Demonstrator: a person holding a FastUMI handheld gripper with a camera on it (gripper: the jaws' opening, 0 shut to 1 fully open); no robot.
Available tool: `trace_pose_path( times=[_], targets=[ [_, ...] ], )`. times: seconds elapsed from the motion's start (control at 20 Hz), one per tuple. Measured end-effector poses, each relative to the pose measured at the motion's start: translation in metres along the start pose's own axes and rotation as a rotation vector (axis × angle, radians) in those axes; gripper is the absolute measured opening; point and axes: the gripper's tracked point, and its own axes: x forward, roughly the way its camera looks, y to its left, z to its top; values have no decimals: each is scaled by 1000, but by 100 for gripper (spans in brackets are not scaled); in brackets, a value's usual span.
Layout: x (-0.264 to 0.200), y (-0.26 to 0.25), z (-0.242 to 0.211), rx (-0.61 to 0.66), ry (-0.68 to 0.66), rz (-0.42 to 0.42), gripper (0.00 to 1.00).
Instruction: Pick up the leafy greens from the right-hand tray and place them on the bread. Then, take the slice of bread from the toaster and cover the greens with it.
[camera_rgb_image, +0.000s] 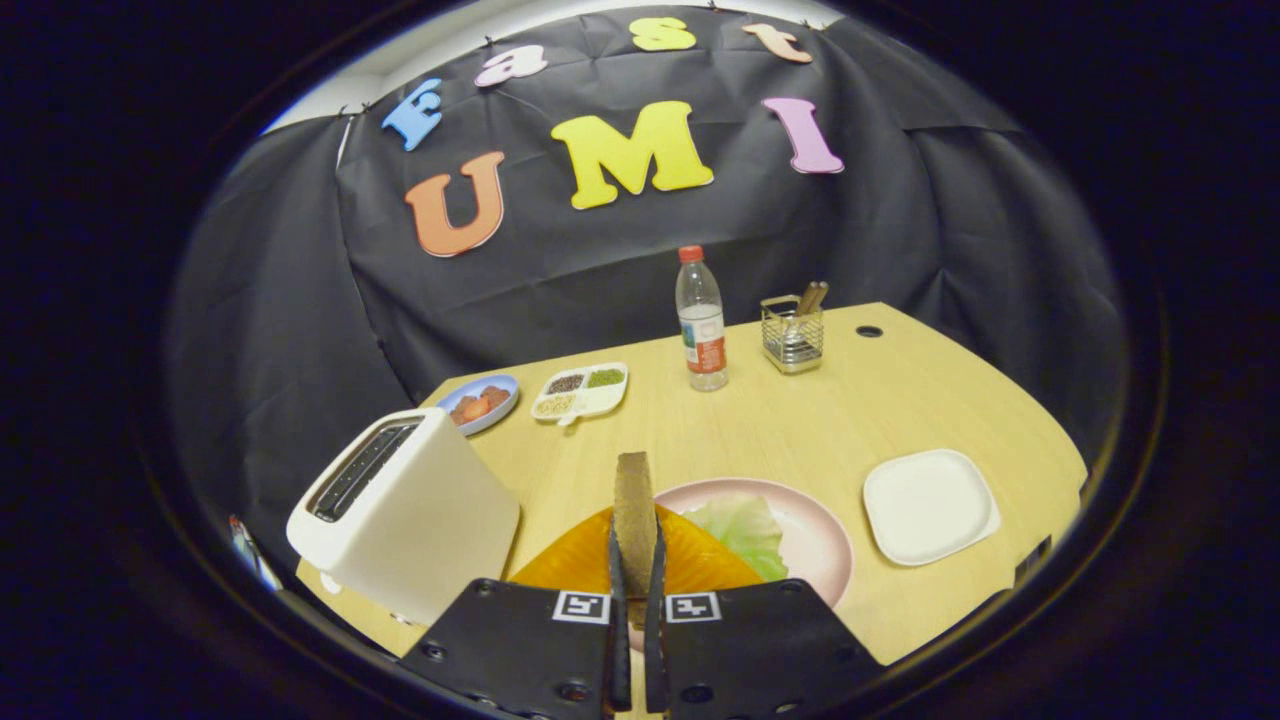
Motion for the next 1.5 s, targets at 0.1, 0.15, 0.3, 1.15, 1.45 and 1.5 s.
trace_pose_path(
  times=[0.1,0.15,0.3,1.15,1.45,1.5],
  targets=[
    [-1,-11,-3,-36,-13,-19,6],
    [-1,-16,-4,-77,-24,-34,6],
    [1,-37,-10,-248,-48,-124,6],
    [18,-84,-39,-402,-28,-243,36],
    [1,-86,-26,-293,-72,-242,86],
    [-7,-85,-20,-277,-95,-246,88]
  ],
)
